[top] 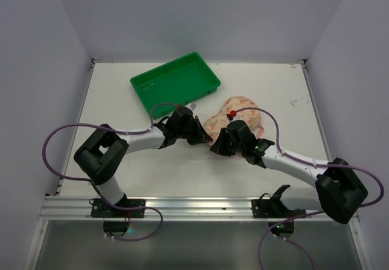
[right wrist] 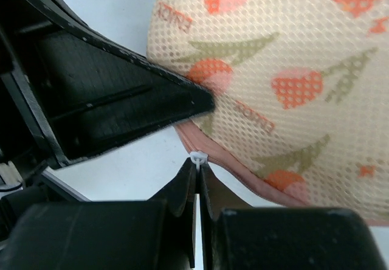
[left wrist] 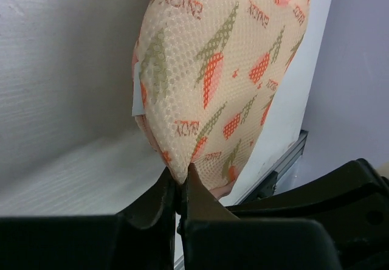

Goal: Unzip the laundry bag and remove the bra

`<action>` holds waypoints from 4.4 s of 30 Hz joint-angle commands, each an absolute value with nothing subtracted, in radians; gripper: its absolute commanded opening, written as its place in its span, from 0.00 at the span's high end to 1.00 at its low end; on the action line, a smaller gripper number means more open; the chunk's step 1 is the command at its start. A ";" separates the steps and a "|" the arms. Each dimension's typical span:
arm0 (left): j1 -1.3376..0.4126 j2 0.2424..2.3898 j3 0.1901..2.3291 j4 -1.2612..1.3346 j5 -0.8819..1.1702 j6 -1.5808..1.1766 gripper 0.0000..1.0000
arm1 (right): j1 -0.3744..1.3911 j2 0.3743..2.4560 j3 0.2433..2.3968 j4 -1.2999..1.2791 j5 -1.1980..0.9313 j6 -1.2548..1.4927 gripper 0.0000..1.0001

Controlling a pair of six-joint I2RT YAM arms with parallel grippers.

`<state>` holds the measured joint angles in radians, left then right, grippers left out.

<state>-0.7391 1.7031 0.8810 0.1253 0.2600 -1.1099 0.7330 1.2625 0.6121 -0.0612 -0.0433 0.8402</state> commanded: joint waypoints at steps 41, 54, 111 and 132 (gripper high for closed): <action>-0.698 1.641 0.874 0.072 0.160 -1.072 0.11 | 0.696 1.411 0.742 0.054 -0.190 0.784 1.00; -0.640 1.537 0.795 0.003 0.077 -1.057 1.00 | 0.660 1.218 0.598 -0.095 -0.078 0.795 1.00; -0.704 1.739 0.942 0.141 0.321 -0.946 0.38 | 0.683 1.417 0.732 0.038 -0.252 0.793 1.00; -0.617 1.842 1.063 0.100 0.339 -0.821 1.00 | 0.678 0.887 0.394 -0.350 -0.123 0.845 1.00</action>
